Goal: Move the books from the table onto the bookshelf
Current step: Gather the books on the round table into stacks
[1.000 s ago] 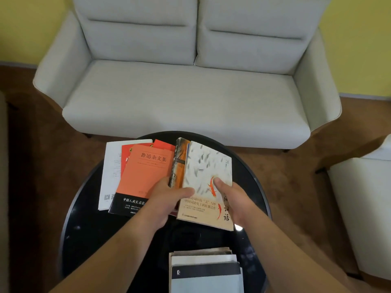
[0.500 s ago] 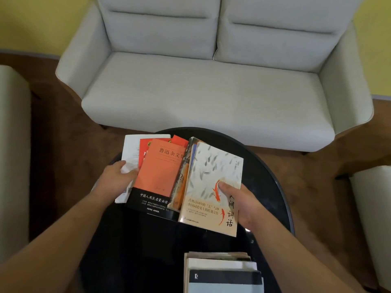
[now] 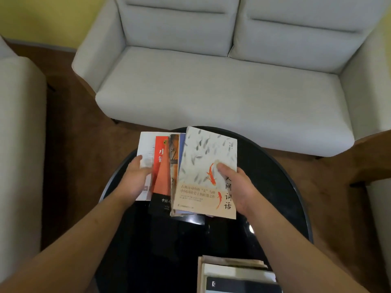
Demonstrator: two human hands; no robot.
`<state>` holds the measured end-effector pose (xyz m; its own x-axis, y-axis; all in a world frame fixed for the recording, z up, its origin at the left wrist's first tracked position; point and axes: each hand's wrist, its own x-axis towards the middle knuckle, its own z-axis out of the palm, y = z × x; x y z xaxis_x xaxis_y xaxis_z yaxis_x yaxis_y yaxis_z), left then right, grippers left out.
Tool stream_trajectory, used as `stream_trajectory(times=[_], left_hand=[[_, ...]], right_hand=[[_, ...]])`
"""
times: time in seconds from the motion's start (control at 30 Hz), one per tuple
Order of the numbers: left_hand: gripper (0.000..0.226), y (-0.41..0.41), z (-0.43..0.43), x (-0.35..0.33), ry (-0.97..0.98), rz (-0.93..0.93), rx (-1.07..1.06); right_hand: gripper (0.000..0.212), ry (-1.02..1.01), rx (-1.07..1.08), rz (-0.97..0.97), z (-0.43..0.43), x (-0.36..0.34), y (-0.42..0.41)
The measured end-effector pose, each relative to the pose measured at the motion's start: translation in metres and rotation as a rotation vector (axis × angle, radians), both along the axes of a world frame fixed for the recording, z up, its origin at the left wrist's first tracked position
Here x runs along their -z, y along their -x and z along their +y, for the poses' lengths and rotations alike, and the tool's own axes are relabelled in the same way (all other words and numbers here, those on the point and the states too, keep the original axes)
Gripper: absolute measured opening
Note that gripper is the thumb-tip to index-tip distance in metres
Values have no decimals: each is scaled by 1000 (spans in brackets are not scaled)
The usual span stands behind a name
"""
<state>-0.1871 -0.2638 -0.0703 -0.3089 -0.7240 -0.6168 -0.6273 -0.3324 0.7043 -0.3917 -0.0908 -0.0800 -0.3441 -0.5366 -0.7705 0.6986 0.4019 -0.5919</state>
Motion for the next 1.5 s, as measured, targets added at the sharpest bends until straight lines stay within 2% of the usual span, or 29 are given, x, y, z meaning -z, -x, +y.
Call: stream_trajectory(times=[0.07, 0.2, 0.33, 0.47, 0.63, 0.77, 0.9, 0.97, 1.03, 1.1, 1.17, 1.23, 1.3, 1.4, 1.5], left_hand=[[27, 0, -5, -6, -35, 67, -71], [31, -2, -8, -3, -70, 99, -37], [49, -5, -14, -3, -34, 60, 52], [35, -8, -15, -3, -122, 154, 97], [61, -18, -21, 5, -269, 228, -8], [103, -13, -15, 6, -294, 233, -29], [88, -15, -18, 2, -300, 277, -22], [75, -23, -21, 4, -324, 341, -33], [60, -31, -21, 9, -378, 375, -120], [50, -36, -22, 12, -424, 370, -181], [48, -35, -25, 10, -429, 364, -166], [51, -28, -31, 6, -371, 385, -178], [53, -16, -38, 0, -310, 428, -281], [50, 3, -43, -13, -426, 492, -408], [50, 15, -40, -18, -517, 501, -397]], right_hand=[[35, 39, 3, -39, -1, -1, -2], [33, 104, -42, 22, -6, -1, -11], [32, 128, -71, 16, -21, 0, -16], [45, 162, -110, -20, -35, 1, -22], [39, 157, -113, -53, -37, -3, -16], [39, 75, -70, -125, -38, 2, -24], [39, 87, -79, -105, -48, 7, -38], [47, 93, -122, -81, -59, 7, -43], [56, 81, -170, -68, -70, 5, -49], [52, 72, -208, -49, -78, 1, -53], [46, 72, -222, -38, -81, -5, -48], [51, 78, -203, -14, -82, -9, -38], [55, 73, -147, 13, -88, -11, -30], [58, 59, -81, -2, -97, -8, -30], [57, 61, -37, -68, -98, -7, -33]])
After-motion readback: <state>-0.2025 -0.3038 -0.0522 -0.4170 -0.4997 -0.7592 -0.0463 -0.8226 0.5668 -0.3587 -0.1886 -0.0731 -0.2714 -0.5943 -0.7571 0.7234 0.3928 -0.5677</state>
